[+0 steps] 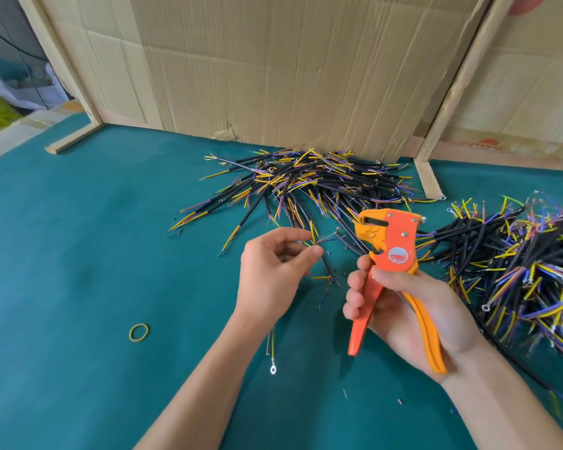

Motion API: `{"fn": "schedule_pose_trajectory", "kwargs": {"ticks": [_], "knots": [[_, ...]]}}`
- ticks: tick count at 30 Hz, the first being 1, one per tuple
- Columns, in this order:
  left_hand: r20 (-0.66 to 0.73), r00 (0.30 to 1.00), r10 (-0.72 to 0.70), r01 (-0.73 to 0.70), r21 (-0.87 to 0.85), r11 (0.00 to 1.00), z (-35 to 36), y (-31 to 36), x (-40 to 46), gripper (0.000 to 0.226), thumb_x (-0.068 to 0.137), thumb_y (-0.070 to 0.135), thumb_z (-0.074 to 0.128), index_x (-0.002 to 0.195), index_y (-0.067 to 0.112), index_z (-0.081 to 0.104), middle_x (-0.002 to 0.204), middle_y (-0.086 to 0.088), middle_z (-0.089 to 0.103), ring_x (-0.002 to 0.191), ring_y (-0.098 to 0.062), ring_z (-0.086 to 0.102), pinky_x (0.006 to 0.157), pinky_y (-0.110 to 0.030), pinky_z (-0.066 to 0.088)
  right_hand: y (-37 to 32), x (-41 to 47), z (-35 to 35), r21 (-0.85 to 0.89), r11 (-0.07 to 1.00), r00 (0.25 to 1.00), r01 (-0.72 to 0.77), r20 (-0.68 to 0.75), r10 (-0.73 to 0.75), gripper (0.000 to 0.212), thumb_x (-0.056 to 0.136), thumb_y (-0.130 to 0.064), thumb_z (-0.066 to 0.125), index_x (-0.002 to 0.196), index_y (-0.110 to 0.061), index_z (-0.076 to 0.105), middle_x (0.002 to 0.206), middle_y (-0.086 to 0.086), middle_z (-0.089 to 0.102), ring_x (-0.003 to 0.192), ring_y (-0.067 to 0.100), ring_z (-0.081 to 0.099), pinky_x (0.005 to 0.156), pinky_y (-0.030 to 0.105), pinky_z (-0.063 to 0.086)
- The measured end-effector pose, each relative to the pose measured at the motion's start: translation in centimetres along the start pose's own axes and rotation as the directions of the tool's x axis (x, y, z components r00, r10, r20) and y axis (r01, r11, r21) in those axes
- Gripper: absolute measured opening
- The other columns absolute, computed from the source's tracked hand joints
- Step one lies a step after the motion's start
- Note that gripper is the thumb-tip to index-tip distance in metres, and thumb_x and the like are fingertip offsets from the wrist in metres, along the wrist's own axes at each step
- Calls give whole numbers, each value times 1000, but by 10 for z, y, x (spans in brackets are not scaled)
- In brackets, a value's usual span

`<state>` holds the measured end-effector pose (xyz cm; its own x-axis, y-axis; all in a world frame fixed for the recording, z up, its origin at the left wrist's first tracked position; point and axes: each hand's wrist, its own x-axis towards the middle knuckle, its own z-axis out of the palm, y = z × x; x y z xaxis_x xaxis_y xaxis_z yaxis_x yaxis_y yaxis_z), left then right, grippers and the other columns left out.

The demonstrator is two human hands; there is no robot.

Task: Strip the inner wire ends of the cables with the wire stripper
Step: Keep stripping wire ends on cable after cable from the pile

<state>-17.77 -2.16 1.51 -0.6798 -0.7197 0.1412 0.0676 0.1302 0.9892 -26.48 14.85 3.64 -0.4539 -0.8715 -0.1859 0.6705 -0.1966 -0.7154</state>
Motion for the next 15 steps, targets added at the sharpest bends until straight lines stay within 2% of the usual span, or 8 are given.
{"fn": "schedule_pose_trajectory", "kwargs": {"ticks": [4,9,15], "knots": [[11,1000,3,-2,-41,999,0,-1,0,11,83,10,82,89,16,76,63,5,68,53,-11,60,56,-19,48,0,1,-2,-27,999,998,33,-44,-34,39,68,-9,77,103,-3,62,100,29,69,72,33,63,69,41,58],[67,998,-6,12,-80,997,2,0,-3,10,82,6,81,87,14,76,59,4,62,52,-13,55,54,-18,46,1,0,0,-105,986,990,132,-36,-136,46,69,-7,74,113,5,64,129,29,63,75,33,65,68,40,57],[139,990,-21,29,-58,998,5,0,-5,13,84,4,78,86,16,75,57,8,58,51,-11,51,52,-15,42,2,2,0,-131,980,987,152,-36,-158,48,73,-1,68,121,4,68,126,23,66,78,33,66,68,39,57]]}}
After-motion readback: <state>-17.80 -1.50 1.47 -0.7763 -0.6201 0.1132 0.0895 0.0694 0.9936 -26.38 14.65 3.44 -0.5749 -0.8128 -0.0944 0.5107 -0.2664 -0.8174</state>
